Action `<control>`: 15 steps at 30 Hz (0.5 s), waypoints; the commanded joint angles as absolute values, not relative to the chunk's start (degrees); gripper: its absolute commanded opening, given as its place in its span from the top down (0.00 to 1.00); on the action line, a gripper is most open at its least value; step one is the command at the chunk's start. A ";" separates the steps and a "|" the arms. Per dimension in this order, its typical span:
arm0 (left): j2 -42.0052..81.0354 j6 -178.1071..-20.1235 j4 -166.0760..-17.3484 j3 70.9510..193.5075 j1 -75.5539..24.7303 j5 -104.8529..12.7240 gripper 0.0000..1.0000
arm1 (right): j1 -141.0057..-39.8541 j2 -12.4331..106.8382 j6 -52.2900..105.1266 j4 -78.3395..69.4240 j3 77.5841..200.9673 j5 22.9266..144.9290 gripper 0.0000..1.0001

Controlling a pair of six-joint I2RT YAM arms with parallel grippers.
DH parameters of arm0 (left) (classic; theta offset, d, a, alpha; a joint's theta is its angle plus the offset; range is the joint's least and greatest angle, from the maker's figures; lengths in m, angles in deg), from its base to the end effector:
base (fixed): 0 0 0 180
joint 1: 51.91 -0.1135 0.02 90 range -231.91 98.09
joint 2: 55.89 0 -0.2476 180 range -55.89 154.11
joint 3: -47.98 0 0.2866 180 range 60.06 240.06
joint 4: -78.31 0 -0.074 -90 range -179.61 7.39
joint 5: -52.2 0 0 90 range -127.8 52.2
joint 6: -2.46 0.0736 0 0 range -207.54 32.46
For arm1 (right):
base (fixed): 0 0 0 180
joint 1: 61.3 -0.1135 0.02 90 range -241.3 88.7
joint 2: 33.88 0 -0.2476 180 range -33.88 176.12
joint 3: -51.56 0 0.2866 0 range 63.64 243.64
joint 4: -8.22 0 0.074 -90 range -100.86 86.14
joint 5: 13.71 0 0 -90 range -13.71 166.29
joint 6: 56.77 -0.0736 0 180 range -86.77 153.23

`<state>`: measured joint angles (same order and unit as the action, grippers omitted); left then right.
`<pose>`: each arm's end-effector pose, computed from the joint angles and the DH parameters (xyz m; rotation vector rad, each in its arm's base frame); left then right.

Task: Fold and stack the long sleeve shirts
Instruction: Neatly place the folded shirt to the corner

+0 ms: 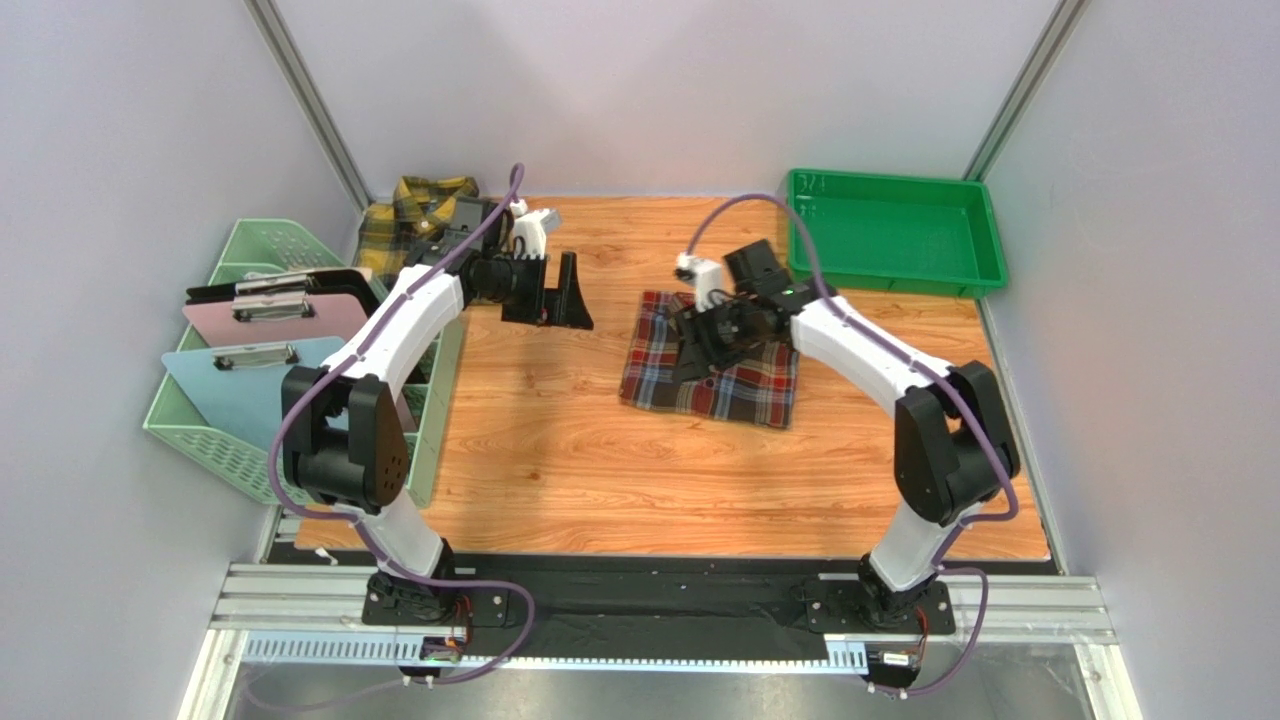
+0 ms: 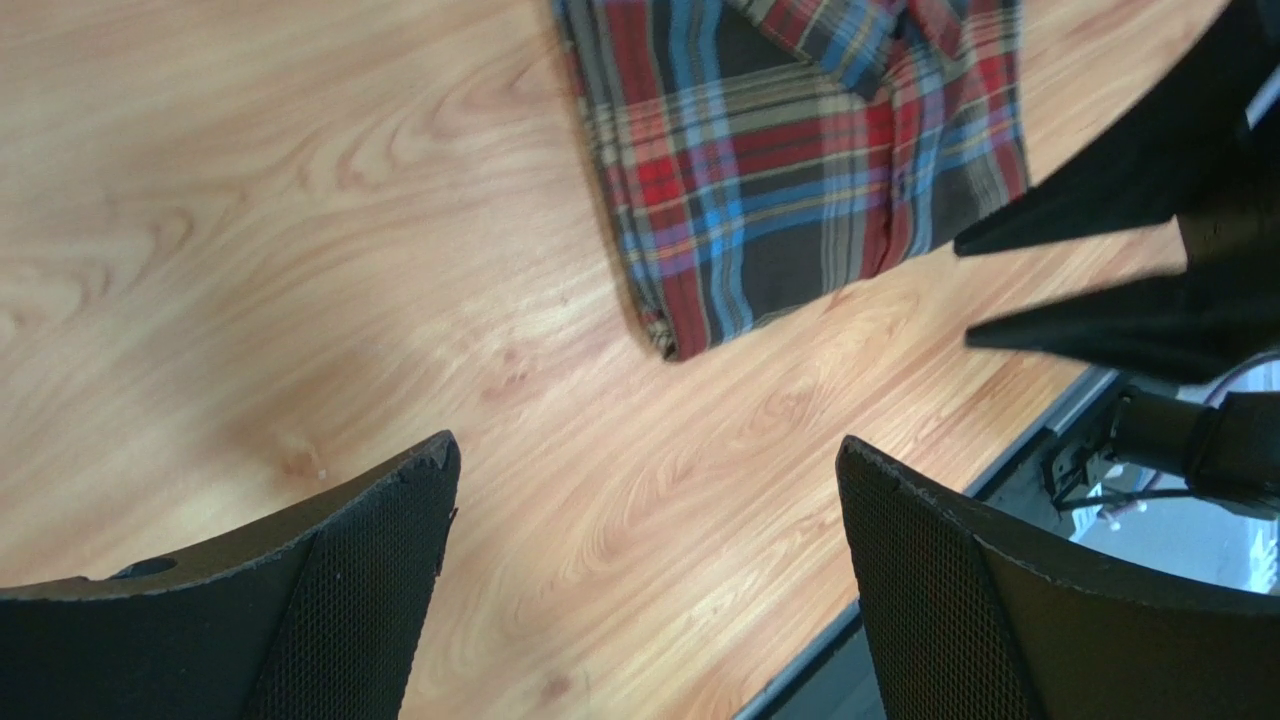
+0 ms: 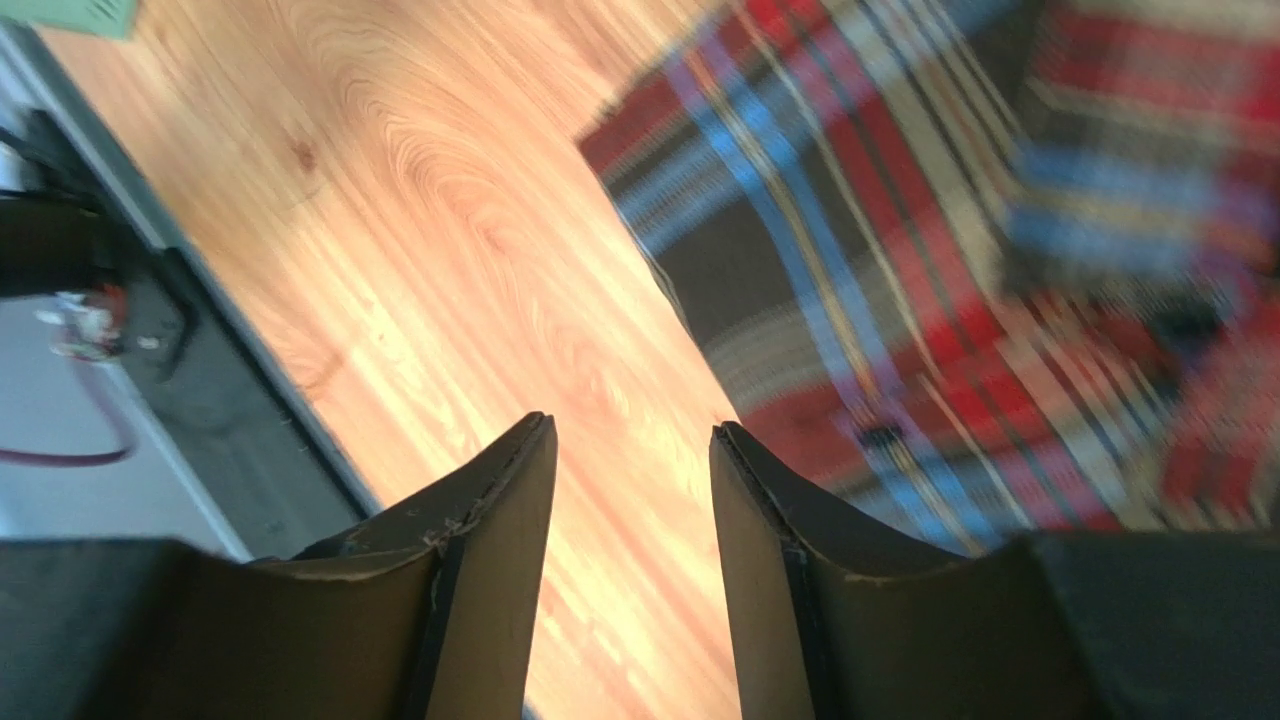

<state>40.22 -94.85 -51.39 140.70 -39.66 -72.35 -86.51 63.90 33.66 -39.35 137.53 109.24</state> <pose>0.3939 -0.1282 0.2343 0.3590 2.4633 -0.8969 0.3477 0.2080 0.1833 -0.7826 2.4898 0.9042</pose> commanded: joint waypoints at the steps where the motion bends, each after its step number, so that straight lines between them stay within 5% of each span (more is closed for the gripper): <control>1: 41.57 -95.80 -44.63 145.75 -39.17 -67.60 0.01 | -94.77 68.33 37.97 -32.69 142.12 97.39 0.53; 15: 47.29 -100.28 -45.22 144.00 -42.42 -66.55 0.01 | -102.17 81.87 40.26 -25.57 146.26 93.43 0.53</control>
<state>46.91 -98.15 -45.23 143.50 -41.28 -67.19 -101.75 80.40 38.86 -29.90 142.67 95.62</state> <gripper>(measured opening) 0.992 0.472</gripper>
